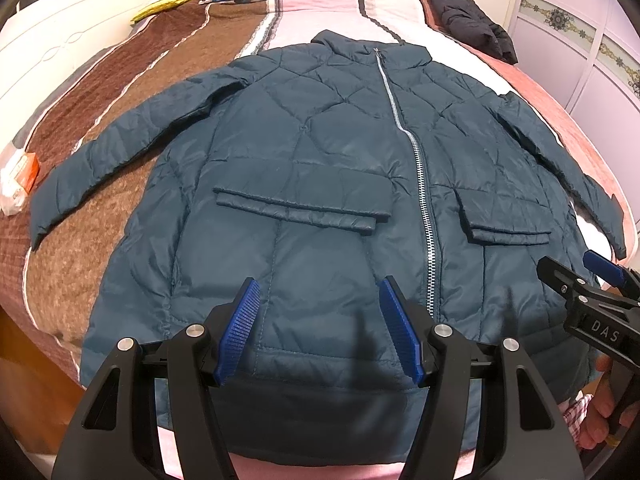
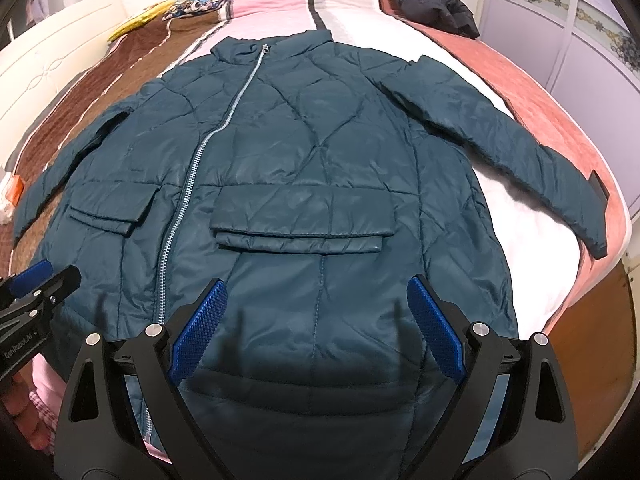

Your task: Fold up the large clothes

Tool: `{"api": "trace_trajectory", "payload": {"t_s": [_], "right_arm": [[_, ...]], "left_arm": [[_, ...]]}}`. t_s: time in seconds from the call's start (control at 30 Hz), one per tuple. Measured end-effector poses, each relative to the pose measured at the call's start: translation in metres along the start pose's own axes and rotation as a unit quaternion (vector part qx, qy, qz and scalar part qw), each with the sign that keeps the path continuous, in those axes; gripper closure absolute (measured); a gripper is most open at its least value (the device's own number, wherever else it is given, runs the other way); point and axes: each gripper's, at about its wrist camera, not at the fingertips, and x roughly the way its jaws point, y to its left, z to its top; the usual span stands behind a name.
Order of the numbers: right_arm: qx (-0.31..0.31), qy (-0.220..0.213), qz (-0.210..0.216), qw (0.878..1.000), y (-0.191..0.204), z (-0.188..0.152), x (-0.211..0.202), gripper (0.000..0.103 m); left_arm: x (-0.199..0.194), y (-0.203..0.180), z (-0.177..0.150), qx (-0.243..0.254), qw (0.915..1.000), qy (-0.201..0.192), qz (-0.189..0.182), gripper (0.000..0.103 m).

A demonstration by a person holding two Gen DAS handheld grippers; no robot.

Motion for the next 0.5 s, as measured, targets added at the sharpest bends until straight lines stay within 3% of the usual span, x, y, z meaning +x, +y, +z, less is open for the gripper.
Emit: {"api": "trace_trajectory", "payload": {"t_s": [0.5], "right_arm": [[0.011, 0.003, 0.009, 1.0, -0.0064, 0.0025, 0.0044, 0.012]], "left_arm": [[0.0055, -0.0027, 0.0028, 0.005, 1.0, 0.007, 0.005, 0.041]]}}
